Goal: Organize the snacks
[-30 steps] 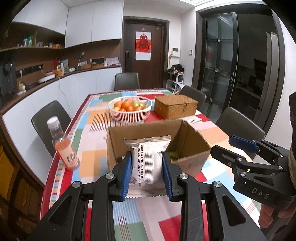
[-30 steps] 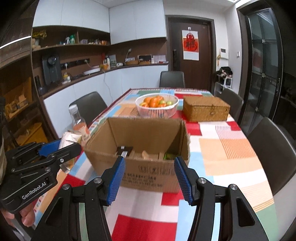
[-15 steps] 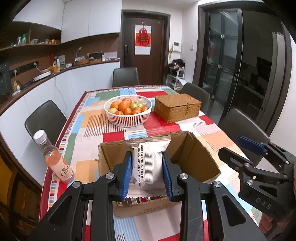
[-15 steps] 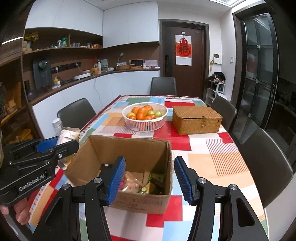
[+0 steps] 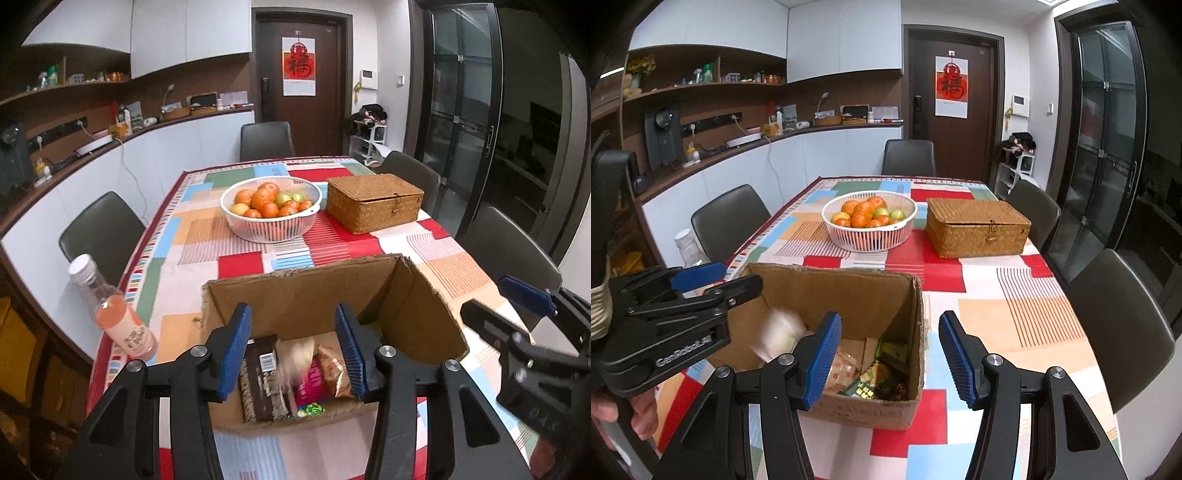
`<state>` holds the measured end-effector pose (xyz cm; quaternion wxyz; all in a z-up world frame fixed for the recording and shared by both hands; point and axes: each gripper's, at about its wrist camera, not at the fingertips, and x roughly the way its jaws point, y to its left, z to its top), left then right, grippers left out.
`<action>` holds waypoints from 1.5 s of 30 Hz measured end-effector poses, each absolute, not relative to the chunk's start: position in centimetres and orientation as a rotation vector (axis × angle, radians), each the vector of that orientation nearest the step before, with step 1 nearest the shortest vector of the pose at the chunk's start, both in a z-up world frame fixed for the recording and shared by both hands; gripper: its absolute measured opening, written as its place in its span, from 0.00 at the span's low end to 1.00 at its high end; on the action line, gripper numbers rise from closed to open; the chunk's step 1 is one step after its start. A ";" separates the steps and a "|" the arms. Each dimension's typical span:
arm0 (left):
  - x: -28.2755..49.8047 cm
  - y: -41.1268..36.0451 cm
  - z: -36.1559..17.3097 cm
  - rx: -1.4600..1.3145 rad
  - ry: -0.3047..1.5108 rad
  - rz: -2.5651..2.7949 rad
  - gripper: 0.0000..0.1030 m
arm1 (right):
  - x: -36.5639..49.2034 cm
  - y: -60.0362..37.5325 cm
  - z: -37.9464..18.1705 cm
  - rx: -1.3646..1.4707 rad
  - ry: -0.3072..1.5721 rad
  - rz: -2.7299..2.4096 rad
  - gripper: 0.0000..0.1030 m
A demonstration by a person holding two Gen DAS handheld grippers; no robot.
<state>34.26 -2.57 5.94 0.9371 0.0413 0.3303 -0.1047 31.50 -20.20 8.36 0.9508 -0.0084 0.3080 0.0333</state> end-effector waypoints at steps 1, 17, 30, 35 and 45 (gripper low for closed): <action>33.5 -2.3 6.0 0.084 0.667 -0.206 0.49 | 31.2 -20.3 8.4 -0.010 0.626 0.068 0.55; 22.2 1.1 6.6 0.087 0.556 -0.115 0.82 | 22.4 -19.1 8.1 0.001 0.557 0.105 0.75; 14.9 2.1 7.5 0.100 0.515 -0.096 1.00 | 14.8 -18.6 8.7 -0.010 0.513 0.092 0.82; 13.2 2.0 7.7 0.116 0.501 -0.082 1.00 | 13.3 -18.4 9.0 -0.009 0.509 0.101 0.83; 12.3 1.8 7.5 0.121 0.491 -0.089 1.00 | 12.1 -18.9 8.9 0.002 0.517 0.094 0.83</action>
